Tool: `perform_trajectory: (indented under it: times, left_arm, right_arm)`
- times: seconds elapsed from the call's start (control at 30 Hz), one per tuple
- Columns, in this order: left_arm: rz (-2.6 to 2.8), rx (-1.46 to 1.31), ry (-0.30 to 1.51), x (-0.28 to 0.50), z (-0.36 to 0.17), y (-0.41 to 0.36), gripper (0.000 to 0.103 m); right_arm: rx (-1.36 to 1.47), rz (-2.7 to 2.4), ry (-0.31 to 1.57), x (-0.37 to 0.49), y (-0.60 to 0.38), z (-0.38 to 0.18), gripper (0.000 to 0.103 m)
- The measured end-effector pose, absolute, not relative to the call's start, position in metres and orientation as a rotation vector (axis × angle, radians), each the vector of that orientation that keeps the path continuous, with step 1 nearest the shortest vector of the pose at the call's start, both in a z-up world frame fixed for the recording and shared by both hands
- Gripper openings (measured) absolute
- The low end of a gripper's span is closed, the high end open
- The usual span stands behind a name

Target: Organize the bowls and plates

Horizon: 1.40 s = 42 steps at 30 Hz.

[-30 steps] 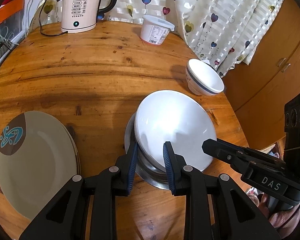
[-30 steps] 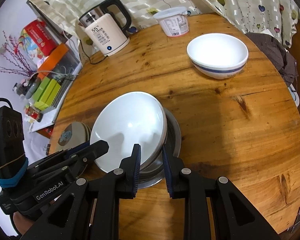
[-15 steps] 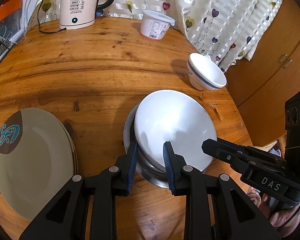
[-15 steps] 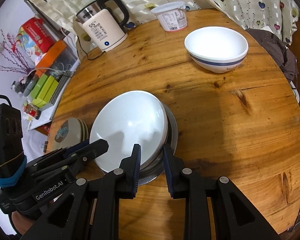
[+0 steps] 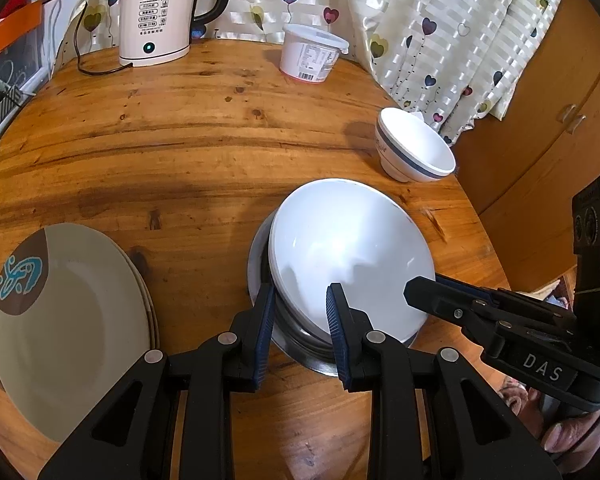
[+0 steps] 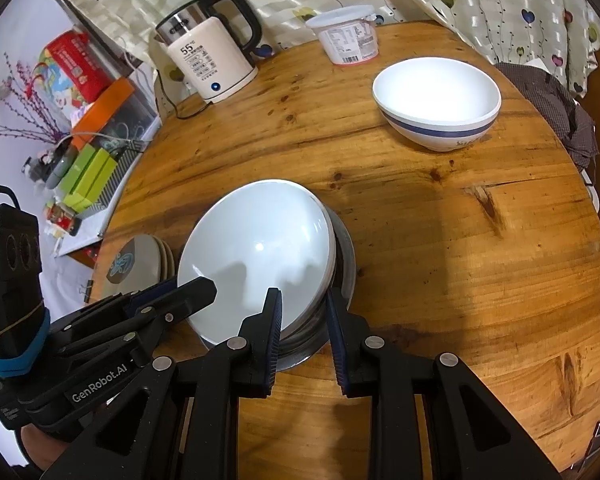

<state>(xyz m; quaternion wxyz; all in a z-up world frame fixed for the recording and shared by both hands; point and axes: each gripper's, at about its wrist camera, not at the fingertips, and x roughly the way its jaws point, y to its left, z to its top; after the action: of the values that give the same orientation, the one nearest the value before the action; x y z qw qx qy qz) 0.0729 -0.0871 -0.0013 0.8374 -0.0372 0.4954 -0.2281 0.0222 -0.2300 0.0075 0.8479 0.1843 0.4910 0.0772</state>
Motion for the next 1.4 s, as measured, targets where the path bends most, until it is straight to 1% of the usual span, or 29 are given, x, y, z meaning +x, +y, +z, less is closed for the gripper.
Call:
perform_trajectory:
  times: [0.67, 1.03, 1.1, 1.17, 1.2, 1.27, 1.4]
  left_arm:
    - [-0.472, -0.055, 1.023, 0.073, 0.000, -0.090, 0.028]
    - [-0.472, -0.086, 0.998, 0.074, 0.007, -0.082, 0.028]
    - [-0.473, -0.093, 0.988, 0.073, 0.010, -0.080, 0.028]
    - [-0.474, -0.093, 0.976, 0.072, 0.014, -0.079, 0.028]
    - [-0.474, -0.091, 0.968, 0.071, 0.016, -0.078, 0.028]
    - [-0.478, -0.096, 0.958, 0.069, 0.019, -0.077, 0.032]
    - [-0.479, -0.098, 0.943, 0.068, 0.025, -0.075, 0.034]
  right_arm:
    - [0.358, 0.164, 1.011, 0.027, -0.229, 0.011, 0.024]
    - [0.347, 0.165, 0.977, 0.021, -0.233, 0.021, 0.026]
    - [0.341, 0.164, 0.967, 0.020, -0.234, 0.025, 0.028]
    - [0.331, 0.164, 0.955, 0.017, -0.234, 0.030, 0.036]
    - [0.328, 0.164, 0.951, 0.016, -0.234, 0.031, 0.038]
    - [0.322, 0.162, 0.941, 0.014, -0.235, 0.036, 0.044]
    - [0.311, 0.156, 0.923, 0.010, -0.237, 0.043, 0.048]
